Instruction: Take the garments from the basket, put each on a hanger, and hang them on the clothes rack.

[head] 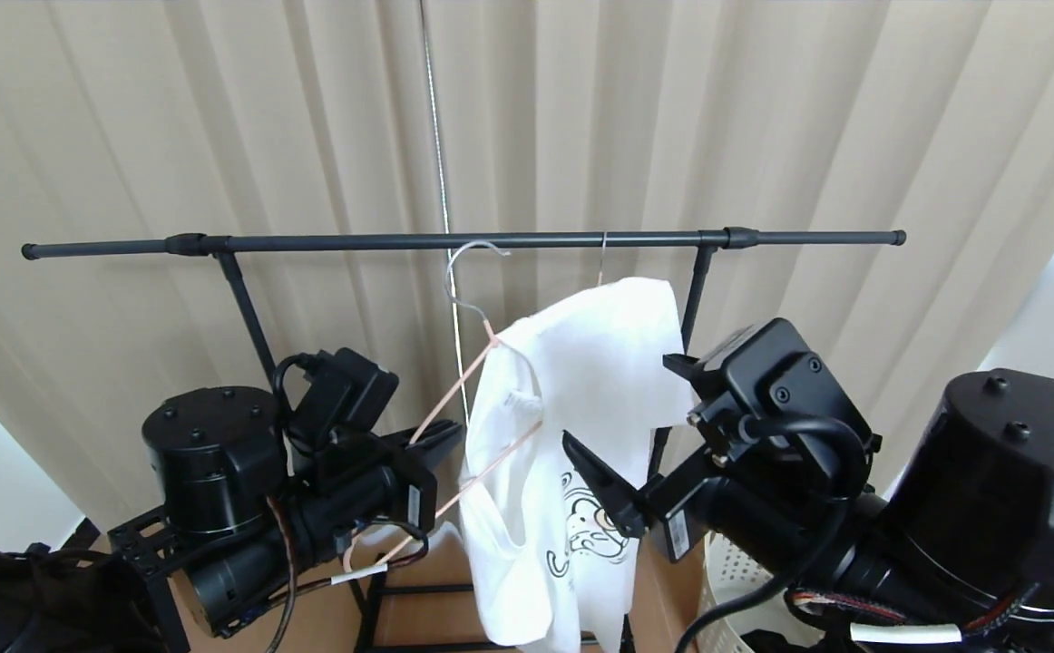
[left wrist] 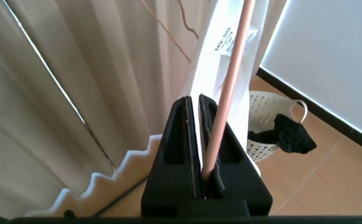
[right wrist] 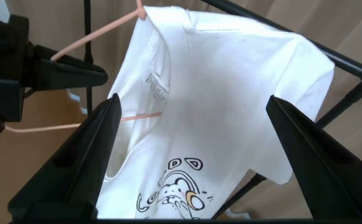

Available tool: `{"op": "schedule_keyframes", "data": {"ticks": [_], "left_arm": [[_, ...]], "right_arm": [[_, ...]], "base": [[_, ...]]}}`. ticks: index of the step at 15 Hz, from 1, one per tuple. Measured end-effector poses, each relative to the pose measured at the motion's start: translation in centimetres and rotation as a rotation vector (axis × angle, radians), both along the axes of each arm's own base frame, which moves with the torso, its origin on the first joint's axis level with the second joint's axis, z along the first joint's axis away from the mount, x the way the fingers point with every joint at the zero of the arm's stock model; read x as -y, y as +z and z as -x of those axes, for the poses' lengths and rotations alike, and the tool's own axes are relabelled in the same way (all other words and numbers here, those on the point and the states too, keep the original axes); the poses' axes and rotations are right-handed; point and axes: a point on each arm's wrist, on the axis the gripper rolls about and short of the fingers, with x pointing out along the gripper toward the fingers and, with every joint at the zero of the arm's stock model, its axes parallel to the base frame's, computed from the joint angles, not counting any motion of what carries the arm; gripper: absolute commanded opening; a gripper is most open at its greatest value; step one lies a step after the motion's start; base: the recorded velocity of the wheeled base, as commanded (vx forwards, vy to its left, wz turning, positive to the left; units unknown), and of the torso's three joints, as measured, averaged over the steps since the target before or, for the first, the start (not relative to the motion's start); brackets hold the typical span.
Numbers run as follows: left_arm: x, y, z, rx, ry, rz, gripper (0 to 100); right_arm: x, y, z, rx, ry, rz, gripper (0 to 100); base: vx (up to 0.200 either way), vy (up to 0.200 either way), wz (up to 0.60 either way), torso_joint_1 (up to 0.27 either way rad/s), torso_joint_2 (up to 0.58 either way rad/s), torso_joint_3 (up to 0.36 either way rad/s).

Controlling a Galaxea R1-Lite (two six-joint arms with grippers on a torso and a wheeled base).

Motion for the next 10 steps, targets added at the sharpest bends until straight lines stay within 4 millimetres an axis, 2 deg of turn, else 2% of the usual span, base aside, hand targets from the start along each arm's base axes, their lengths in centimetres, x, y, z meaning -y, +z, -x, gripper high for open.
{"op": "schedule_keyframes", "data": {"ticks": [2, 5, 8, 10], "left_arm": [[-1.1, -0.5, 0.4, 0.027, -0.074, -0.021, 0], [-3.2, -1.4, 1.0, 0.059, -0.119, -0.063, 0], [-4.1, -1.9, 1.3, 0.067, -0.170, -0.097, 0], [-4.3, -2.4, 1.3, 0.064, -0.190, -0.121, 0]], "right_arm": [[1.9, -0.5, -0.6, -0.029, 0.038, 0.029, 100], [5.7, -0.8, -1.7, -0.126, 0.126, 0.092, 100], [8.8, 0.4, -2.4, -0.230, 0.193, 0.122, 100], [10.6, 2.1, -2.7, -0.308, 0.273, 0.174, 100]], "base": [[0.000, 0.000, 0.00, 0.000, 0.00, 0.000], [0.000, 0.000, 0.00, 0.000, 0.00, 0.000], [0.000, 0.000, 0.00, 0.000, 0.00, 0.000], [0.000, 0.000, 0.00, 0.000, 0.00, 0.000]]}}
